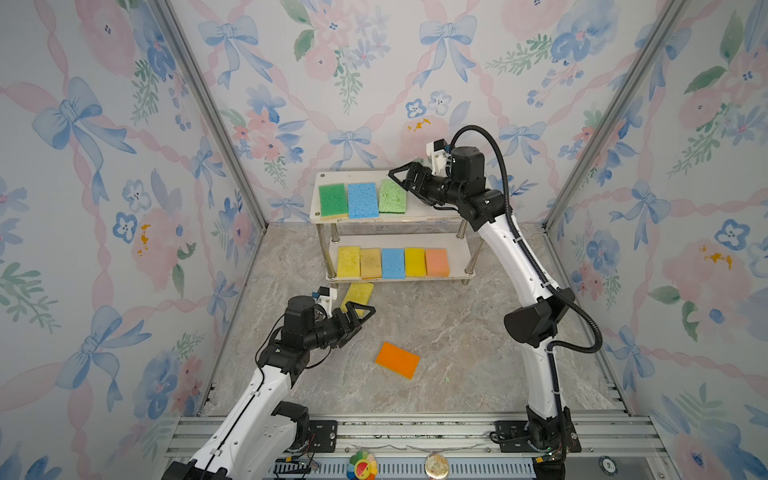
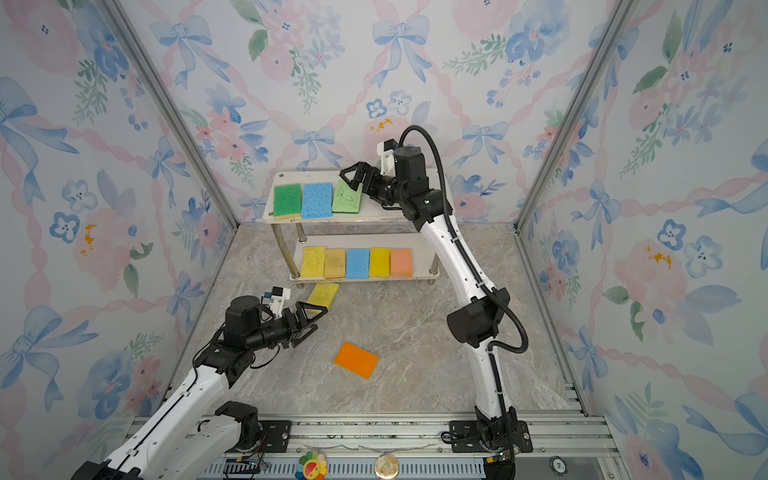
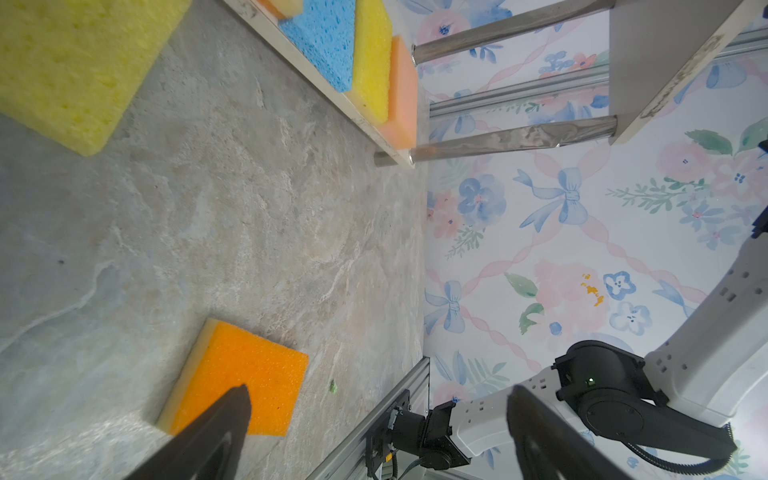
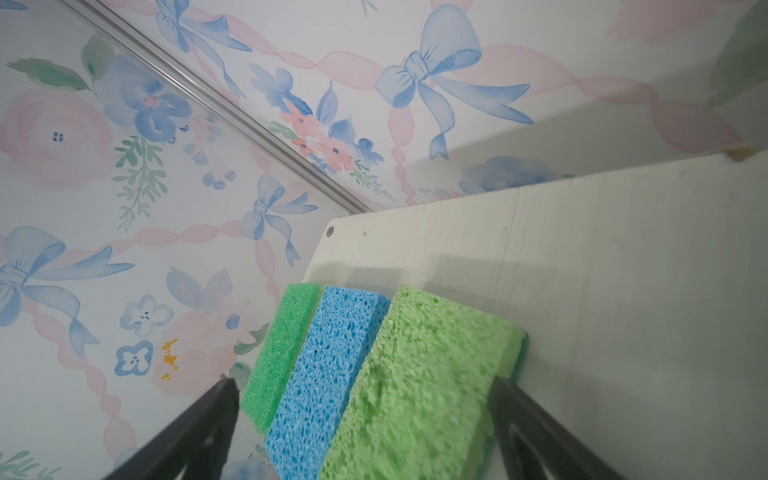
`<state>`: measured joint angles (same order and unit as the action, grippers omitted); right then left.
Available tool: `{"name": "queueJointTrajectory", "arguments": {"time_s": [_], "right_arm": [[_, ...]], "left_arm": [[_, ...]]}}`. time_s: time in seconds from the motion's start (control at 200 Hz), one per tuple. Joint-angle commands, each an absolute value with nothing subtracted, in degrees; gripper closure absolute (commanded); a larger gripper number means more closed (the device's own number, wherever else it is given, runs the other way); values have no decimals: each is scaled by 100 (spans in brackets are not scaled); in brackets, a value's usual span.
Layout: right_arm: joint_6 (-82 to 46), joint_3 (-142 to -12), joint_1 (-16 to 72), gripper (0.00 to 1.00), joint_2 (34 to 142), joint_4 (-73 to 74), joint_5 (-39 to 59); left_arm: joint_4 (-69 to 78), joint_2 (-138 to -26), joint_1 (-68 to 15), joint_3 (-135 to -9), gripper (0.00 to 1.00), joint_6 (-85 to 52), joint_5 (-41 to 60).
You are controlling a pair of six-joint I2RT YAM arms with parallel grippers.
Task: Place and organize the cleaning sponges onto the shelf
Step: 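Set the light green sponge beside the blue sponge and release it, then move the right gripper down to the orange sponge on the table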
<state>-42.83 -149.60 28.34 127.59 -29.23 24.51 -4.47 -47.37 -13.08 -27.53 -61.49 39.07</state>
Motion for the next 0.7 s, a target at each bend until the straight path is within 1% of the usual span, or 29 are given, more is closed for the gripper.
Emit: {"name": "queueJointTrajectory", "arguments": {"time_s": [0.0,0.695], "right_arm": [[-4507,-14958,2917,3,13100,-3293,2562],[-4650,-14965,2901,3,13091,-2970,2790]], "left_arm": [[-567,-4644,-1271,-2661,2,-5975,4008],[-588,-4518,-1257,-2563,2,-5979,4000]]}}
